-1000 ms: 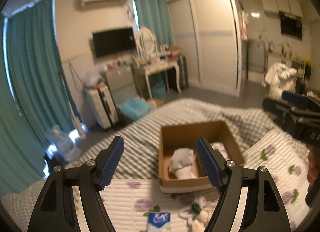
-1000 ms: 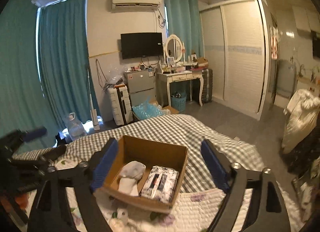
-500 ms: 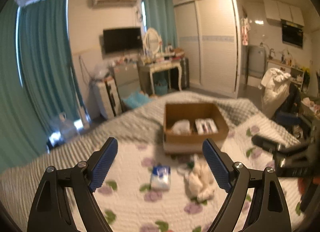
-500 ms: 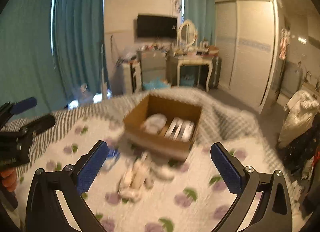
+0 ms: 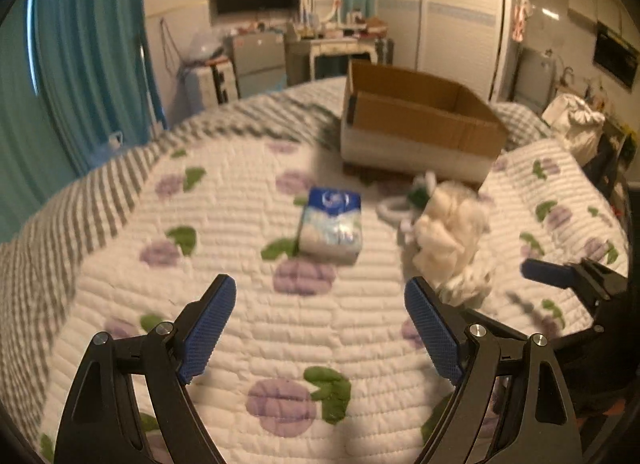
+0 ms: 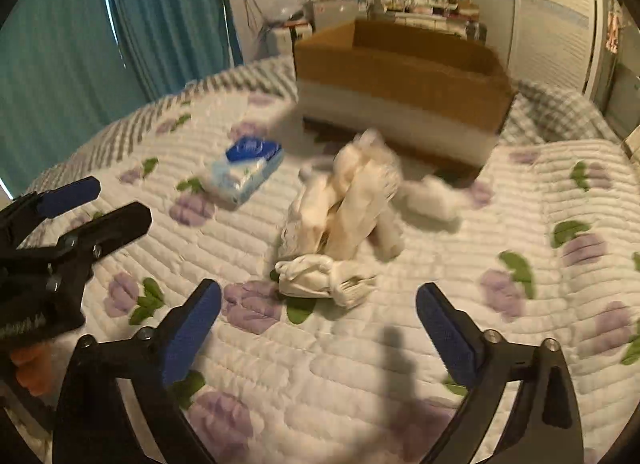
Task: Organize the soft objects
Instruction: 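Grasp the white towel bundle with the right tool, then grasp the cream lace cloth with the left tool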
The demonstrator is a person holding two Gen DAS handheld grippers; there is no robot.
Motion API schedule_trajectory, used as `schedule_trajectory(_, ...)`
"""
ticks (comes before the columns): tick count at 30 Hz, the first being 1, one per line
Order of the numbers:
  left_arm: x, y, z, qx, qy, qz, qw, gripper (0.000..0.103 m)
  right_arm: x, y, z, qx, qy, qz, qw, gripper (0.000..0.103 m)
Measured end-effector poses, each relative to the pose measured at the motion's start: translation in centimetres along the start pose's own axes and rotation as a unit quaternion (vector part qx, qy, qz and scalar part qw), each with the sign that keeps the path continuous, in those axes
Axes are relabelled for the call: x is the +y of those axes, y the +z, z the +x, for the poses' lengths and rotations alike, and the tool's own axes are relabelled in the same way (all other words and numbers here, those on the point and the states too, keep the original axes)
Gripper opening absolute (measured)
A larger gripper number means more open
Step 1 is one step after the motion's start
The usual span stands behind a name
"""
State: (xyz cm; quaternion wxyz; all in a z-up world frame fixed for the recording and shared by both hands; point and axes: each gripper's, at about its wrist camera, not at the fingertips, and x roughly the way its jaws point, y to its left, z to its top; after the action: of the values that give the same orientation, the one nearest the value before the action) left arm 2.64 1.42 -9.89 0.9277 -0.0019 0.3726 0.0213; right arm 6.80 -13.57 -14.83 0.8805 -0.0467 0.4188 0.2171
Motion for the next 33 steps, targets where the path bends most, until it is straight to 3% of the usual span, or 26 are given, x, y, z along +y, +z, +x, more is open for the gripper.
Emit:
schedule_trajectory(4, 0.4, -0.3, 1.1, 0.019, -0.005, -0.003, 0.9998, 0.087, -0.2, 0.1, 1.8, 0.018, -0.009, 0.015, 1.000, 0.092)
schedule_trajectory(7, 1.1, -0.3, 1.5, 0.026, -0.009, -0.016, 0.9995, 0.087, -0.5, 0.4, 2.3, 0.025, -0.010, 0.029, 0.999, 0.082)
schedule_trajectory(9, 1.3, -0.4, 1.5, 0.029, -0.008, -0.019, 0.9994, 0.087, -0.7, 0.6, 2.5, 0.028, -0.006, 0.038, 0.999, 0.065)
schedule_trajectory(11, 1.4, -0.4, 1.5, 0.032, -0.009, -0.021, 0.9992, 0.087, -0.8, 0.6, 2.7, 0.034, 0.002, 0.042, 0.999, 0.058)
schedule_trajectory(17, 0.6, -0.5, 1.2, 0.037, -0.004, -0.009, 0.9993, 0.087, -1.7, 0.6, 0.3, 0.008, 0.012, 0.050, 0.999, 0.057)
schedule_trajectory(21, -1.6, -0.3, 1.3, 0.061, -0.026, 0.009, 0.9978, 0.085, -3.3, 1.4, -2.3, -0.024, -0.008, 0.041, 0.999, 0.057)
schedule_trajectory(27, -7.0, 1.4, 2.3, 0.076, -0.043, 0.059, 0.9944, 0.085, -7.9, 3.8, -3.1, -0.029, -0.034, 0.056, 0.997, 0.057)
schedule_trajectory(33, -10.1, 3.8, 5.7, 0.080, -0.060, 0.048, 0.9938, 0.084, -11.7, 5.5, -2.2, -0.036, -0.072, 0.037, 0.996, 0.057)
